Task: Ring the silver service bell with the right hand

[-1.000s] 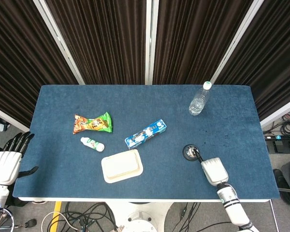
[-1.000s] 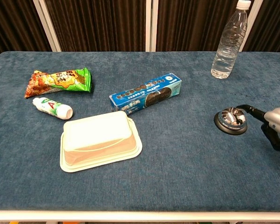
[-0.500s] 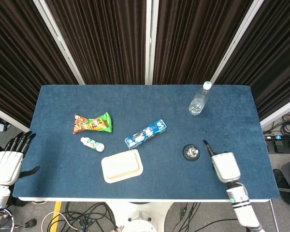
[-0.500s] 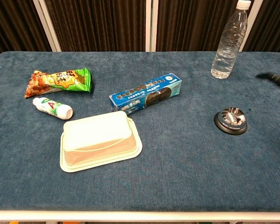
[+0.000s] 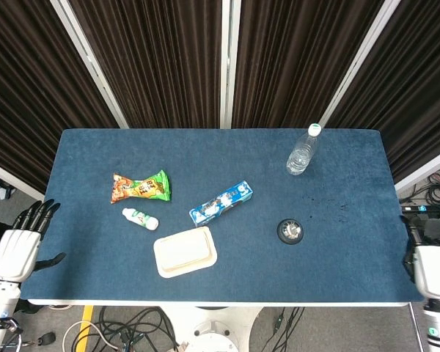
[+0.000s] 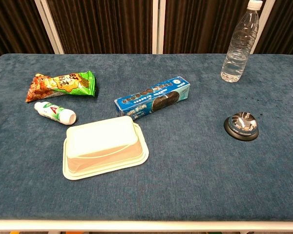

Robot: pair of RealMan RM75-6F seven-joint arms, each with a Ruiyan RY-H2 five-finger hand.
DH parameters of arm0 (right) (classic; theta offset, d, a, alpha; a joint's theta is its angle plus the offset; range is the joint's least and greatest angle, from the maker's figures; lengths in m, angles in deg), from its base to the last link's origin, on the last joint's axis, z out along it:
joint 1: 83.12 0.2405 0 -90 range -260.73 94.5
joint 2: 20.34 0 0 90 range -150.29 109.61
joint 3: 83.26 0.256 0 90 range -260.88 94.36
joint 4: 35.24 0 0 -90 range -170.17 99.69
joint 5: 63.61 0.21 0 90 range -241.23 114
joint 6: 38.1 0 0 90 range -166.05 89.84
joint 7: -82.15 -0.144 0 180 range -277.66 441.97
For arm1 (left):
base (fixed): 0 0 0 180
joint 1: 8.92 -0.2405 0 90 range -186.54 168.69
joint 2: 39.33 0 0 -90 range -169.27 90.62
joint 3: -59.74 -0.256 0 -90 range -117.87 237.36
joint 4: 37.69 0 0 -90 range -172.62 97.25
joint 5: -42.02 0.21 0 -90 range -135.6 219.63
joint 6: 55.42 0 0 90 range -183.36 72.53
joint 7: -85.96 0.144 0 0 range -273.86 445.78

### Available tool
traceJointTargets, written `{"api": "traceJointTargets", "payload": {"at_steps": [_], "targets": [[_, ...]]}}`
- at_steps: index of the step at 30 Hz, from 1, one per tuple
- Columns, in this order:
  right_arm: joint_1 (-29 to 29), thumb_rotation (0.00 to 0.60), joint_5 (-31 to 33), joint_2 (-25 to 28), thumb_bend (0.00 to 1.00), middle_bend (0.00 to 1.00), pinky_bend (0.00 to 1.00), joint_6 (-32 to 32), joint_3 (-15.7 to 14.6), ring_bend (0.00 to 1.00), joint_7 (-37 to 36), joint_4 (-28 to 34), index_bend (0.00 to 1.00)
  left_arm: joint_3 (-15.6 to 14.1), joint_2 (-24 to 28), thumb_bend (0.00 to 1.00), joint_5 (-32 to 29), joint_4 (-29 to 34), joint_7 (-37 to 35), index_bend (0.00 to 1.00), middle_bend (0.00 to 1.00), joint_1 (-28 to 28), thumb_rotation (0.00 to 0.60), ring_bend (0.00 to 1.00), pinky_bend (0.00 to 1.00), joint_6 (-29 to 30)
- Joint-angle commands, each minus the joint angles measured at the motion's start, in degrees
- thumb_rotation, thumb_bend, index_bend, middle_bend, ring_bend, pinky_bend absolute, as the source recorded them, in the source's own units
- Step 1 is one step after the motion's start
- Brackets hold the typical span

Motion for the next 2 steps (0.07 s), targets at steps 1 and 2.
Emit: {"api": "traceJointTargets", "payload": {"at_steps": [1,2], "targets": [[-1.39,0.6,4.03,3.41,0.02,0.0,0.0,3.53,0.5,0.0,-3.25,2.55,0.0,0.07,-0.03,0.02,0.07,0.05,0.14,0.07,0.04,-0.02,0.6,0.0,0.15,0.17],[-1.48,0.6,3.49,3.03,0.01,0.0,0.0,2.54,0.93,0.0,-3.63,1.94,0.0,0.07,-0.09,0.02,0.06,-0.02,0.2,0.07,0.04,-0.05,0.6,0.0,0.15,0.24]]}}
